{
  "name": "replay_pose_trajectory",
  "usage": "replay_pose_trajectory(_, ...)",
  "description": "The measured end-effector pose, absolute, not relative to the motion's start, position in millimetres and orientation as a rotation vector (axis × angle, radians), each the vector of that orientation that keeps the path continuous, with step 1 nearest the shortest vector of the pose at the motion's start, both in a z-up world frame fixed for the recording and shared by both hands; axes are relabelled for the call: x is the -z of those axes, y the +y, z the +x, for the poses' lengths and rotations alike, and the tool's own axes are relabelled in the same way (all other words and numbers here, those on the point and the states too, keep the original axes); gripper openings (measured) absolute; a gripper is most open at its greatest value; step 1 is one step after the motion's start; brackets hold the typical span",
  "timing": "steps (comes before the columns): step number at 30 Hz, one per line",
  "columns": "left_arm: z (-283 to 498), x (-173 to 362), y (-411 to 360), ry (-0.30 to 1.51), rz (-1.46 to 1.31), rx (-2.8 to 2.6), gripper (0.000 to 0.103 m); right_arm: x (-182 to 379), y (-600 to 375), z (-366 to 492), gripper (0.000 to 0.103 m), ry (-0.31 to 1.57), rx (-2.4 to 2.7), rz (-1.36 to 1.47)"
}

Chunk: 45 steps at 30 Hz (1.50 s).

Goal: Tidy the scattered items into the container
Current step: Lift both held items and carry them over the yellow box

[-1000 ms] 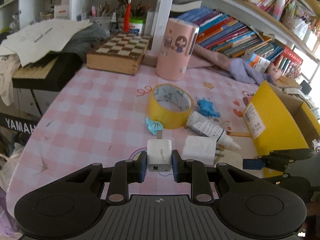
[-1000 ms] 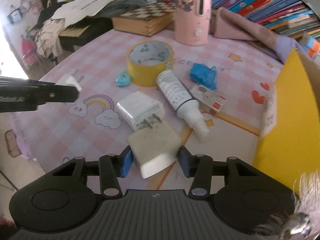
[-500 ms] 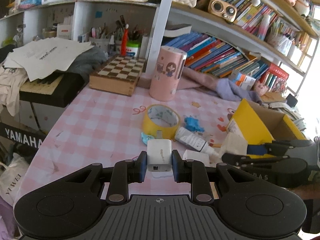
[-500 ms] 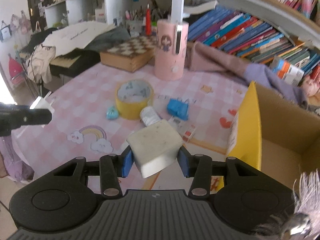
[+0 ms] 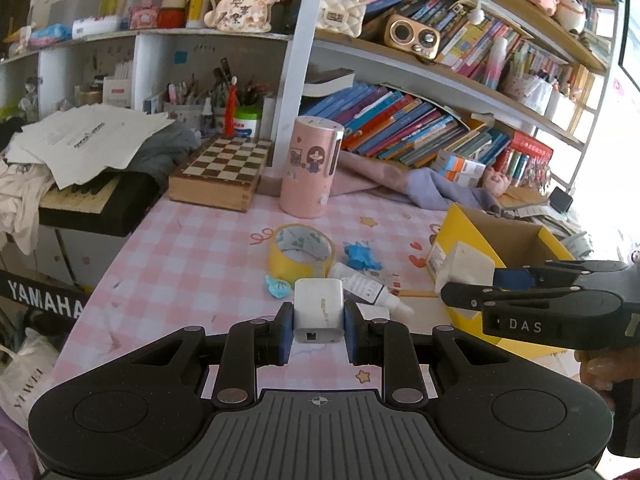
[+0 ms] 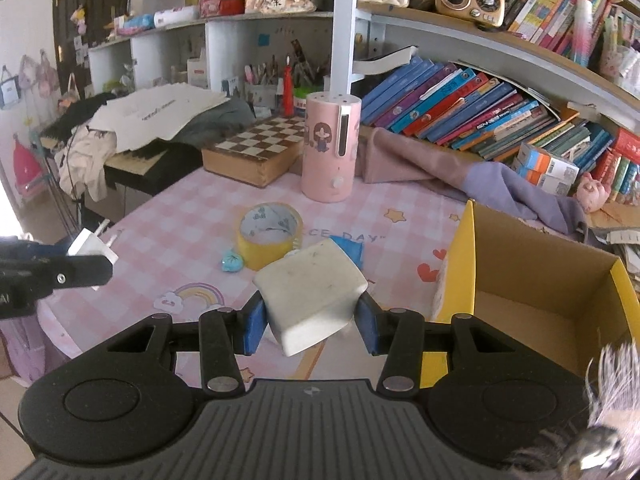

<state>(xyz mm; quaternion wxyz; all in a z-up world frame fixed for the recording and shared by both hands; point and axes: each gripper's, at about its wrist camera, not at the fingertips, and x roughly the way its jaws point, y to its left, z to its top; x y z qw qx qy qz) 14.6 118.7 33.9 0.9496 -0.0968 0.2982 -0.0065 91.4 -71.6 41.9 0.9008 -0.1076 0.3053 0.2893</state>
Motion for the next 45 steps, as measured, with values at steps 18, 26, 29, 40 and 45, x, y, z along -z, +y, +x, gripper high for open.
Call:
replay_pose_trajectory(18, -19, -39, 94, 0.589, -0.074, -0.010, 0.024, -44, -87, 61, 0.044, 0.685, -0.556, -0.179)
replay_pose_trajectory(26, -42, -43, 83, 0.566, -0.106, 0.008, 0.024, -47, -89, 46, 0.044, 0.694, -0.562, -0.172)
replay_pose_trajectory(29, -48, -46, 84, 0.555, -0.108, -0.002, 0.024, -49, -88, 39, 0.044, 0.684, -0.577, -0.175)
replay_pose_trajectory(40, -60, -52, 87, 0.526, -0.112, -0.024, 0.024, -50, -91, 26, 0.044, 0.675, -0.575, -0.169)
replay_pose_trajectory(45, -65, -53, 90, 0.519, -0.115, -0.029, 0.024, -51, -93, 23, 0.044, 0.671, -0.575, -0.167)
